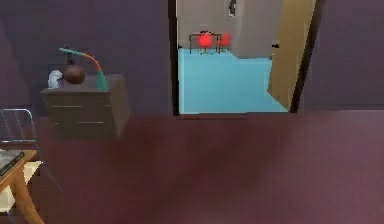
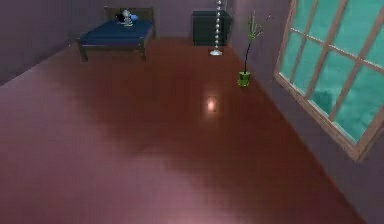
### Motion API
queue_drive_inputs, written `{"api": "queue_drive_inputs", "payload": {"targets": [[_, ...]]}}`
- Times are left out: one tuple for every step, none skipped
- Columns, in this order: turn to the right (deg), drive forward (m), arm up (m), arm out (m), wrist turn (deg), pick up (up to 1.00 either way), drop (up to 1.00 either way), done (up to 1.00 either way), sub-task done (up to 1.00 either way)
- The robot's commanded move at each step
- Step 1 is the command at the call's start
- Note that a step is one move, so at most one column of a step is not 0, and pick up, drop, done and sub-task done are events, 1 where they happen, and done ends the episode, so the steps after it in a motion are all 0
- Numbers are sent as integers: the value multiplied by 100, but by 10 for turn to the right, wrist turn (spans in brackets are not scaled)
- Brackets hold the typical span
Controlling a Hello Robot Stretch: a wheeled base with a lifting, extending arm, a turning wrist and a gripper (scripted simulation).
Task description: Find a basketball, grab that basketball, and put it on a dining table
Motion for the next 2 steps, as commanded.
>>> {"api": "queue_drive_inputs", "payload": {"targets": [[-330, 0, 0, 0, 0, 0, 0, 0, 0], [0, 80, 0, 0, 0, 0, 0, 0, 0]]}}
